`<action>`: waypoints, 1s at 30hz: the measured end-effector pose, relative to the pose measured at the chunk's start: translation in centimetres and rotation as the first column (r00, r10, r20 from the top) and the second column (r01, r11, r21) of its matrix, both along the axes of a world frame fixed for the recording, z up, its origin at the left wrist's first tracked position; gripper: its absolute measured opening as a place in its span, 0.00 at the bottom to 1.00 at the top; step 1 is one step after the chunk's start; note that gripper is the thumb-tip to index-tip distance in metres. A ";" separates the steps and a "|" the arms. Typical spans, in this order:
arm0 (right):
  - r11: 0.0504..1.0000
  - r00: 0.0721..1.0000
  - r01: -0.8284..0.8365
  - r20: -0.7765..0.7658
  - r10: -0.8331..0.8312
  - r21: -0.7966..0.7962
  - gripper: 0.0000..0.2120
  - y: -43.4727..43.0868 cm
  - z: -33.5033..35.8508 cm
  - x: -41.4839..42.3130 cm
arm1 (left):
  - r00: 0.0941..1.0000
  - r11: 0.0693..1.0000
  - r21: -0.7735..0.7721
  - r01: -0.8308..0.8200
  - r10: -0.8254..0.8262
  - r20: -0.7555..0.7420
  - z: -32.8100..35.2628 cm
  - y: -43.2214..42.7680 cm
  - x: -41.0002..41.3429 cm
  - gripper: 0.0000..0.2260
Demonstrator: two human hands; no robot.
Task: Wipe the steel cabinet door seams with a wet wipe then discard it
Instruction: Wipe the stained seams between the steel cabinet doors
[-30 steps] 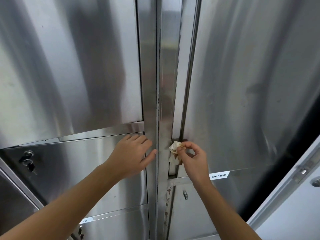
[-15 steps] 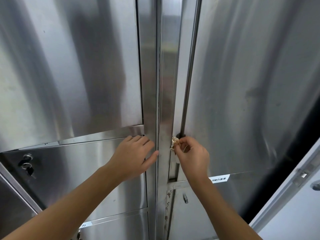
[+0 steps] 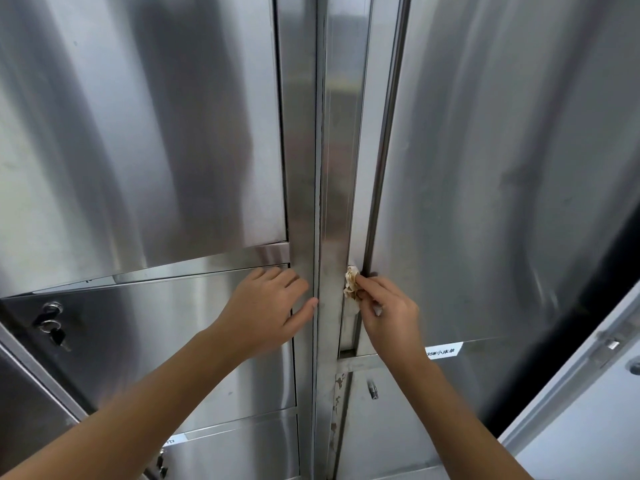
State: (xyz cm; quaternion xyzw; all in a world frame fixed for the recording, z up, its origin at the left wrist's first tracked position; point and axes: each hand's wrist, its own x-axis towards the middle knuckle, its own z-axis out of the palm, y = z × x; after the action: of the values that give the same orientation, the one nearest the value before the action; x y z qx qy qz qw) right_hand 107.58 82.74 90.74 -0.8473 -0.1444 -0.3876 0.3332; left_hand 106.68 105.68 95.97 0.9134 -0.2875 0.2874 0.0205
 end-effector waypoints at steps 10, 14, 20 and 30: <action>0.986 0.995 -0.012 -0.101 -0.005 -0.169 0.19 -0.7 0.4 -0.1 | 1.000 1.000 0.003 -0.002 0.002 -0.030 -0.5 0.2 0.3 0.21; 0.991 0.990 -0.023 -0.143 0.004 -0.133 0.20 -0.6 0.1 -0.5 | 1.000 1.000 0.001 -0.004 0.004 -0.023 -0.5 0.2 0.4 0.20; 0.997 0.984 -0.072 -0.160 0.074 0.018 0.18 -0.1 -0.1 -0.6 | 0.999 1.000 0.003 -0.002 0.002 -0.040 -0.6 0.1 0.6 0.20; 0.985 0.994 -0.014 -0.102 0.033 0.175 0.13 0.7 -1.3 0.0 | 0.999 1.000 0.010 0.021 -0.021 -0.027 -0.8 0.2 0.9 0.19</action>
State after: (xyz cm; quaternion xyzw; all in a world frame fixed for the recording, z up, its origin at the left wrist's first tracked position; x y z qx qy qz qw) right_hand 107.55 83.43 89.49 -0.8323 -0.1025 -0.3501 0.4174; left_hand 107.56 105.83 95.19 0.9142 -0.2983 0.2735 0.0229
